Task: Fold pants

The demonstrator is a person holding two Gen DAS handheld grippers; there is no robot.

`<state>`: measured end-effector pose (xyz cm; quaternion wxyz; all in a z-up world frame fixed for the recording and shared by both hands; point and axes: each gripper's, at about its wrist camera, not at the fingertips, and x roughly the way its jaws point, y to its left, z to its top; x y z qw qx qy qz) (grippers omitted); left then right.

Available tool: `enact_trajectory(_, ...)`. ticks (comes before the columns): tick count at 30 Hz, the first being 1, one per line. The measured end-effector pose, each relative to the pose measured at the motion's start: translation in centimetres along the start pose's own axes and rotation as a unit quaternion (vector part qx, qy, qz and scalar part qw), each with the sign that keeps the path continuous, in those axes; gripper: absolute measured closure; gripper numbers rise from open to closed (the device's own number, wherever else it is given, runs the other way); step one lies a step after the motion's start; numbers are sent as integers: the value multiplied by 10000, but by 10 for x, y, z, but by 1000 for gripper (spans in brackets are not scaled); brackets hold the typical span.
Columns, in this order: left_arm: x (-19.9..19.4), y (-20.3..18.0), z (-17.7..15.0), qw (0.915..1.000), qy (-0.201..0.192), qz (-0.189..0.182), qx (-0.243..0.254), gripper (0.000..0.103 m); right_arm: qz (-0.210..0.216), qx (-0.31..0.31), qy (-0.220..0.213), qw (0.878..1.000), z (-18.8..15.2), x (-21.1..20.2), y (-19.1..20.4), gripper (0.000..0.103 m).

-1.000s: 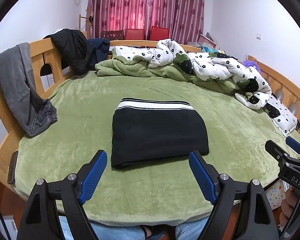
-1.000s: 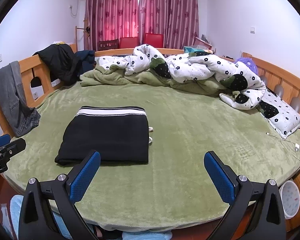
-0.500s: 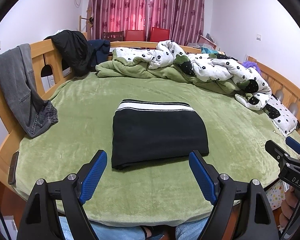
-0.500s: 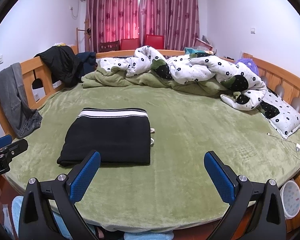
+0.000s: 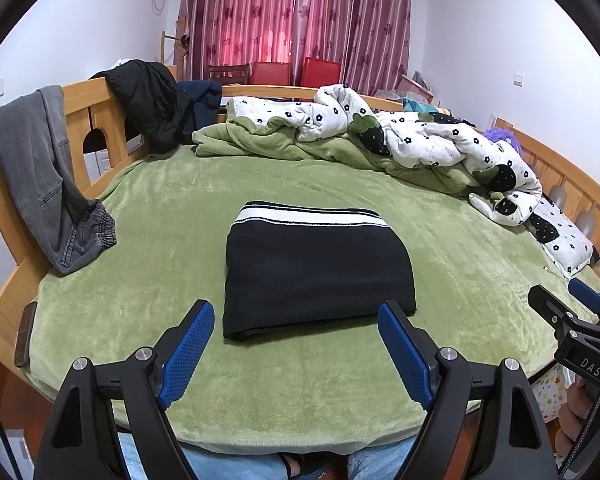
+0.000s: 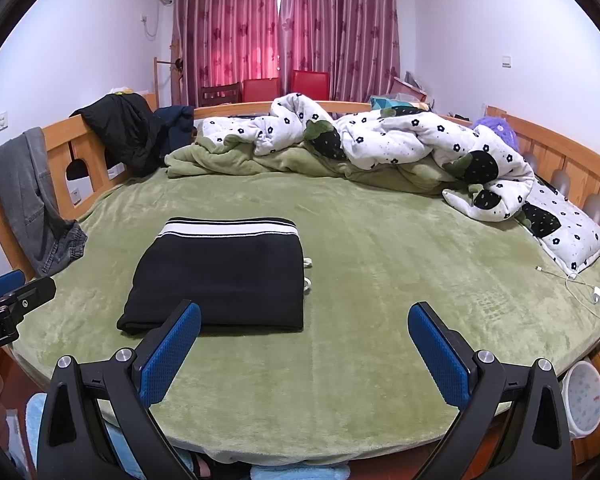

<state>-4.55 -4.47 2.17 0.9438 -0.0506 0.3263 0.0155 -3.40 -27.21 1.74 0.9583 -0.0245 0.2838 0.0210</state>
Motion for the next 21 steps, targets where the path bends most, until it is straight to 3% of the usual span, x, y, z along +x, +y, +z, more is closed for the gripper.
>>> enact_trajectory(21,-9,-15,3,10000,-43,77,25,20,43,-4,-43,10000,-2,-2,17,1)
